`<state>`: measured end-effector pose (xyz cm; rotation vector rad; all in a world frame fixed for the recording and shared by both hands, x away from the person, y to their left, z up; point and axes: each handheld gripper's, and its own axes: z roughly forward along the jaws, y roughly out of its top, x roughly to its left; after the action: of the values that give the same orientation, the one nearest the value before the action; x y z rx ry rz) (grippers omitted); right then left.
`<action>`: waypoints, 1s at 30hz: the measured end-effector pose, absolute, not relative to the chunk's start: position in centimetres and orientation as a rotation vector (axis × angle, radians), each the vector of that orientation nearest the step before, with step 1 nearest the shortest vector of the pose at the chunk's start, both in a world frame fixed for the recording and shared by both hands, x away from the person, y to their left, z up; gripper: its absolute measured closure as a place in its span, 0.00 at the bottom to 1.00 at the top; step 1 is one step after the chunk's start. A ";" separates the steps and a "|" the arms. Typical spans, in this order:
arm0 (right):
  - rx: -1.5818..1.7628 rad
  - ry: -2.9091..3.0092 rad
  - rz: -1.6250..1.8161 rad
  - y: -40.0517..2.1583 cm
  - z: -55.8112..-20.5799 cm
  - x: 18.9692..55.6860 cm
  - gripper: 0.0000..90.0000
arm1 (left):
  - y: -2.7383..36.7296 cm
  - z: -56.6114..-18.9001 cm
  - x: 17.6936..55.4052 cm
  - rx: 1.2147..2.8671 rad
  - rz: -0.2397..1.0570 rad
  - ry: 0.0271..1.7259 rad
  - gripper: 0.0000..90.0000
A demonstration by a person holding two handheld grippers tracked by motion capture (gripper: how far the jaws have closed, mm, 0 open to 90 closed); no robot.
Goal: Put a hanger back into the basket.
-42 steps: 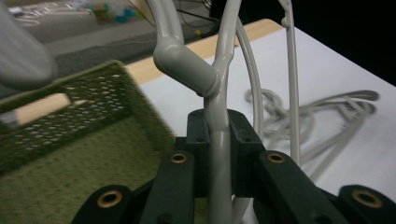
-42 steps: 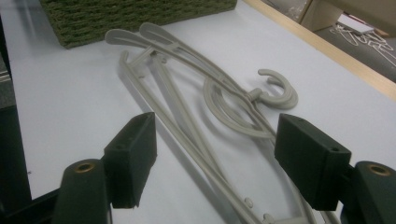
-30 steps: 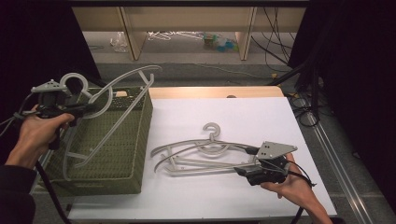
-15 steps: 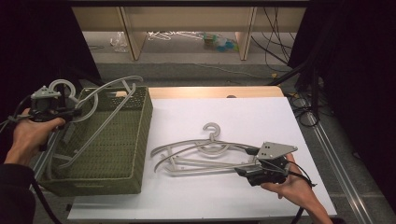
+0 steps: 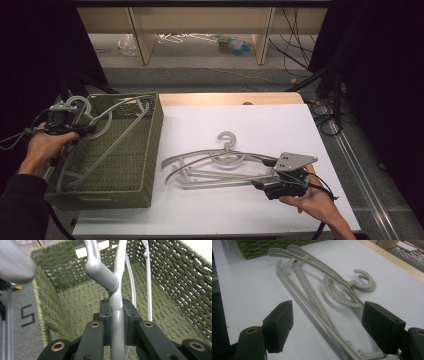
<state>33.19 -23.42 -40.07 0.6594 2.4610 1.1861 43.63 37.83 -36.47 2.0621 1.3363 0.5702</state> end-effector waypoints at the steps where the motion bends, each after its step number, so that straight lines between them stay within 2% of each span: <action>1: 0.659 2.461 1.186 -23.4 -40.1 33.2 0.29 | 37.8 -36.5 43.6 2.062 0.570 1.336 0.89; 14: 0.647 2.464 1.178 -23.4 -40.1 33.2 0.29 | 36.6 -40.3 44.9 2.043 0.427 1.437 0.87; 18: 0.642 2.467 1.178 -23.4 -40.1 33.2 0.29 | 37.4 -40.5 44.8 2.037 0.445 1.523 0.85; 25: 0.643 2.467 1.178 -23.4 -40.1 33.2 0.29 | 38.2 -39.8 44.1 1.988 0.487 1.556 0.80; 28: 0.645 2.468 1.177 -23.3 -40.2 33.2 0.29 | 38.2 -38.9 43.5 1.964 0.496 1.548 0.72; 30: 0.643 2.464 1.181 -23.3 -40.2 33.2 0.29 | 38.2 -38.1 42.7 1.954 0.526 1.499 0.72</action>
<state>33.23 -23.28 -40.20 0.6434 2.4637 1.1812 42.73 38.17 -38.05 1.9536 1.4992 0.5256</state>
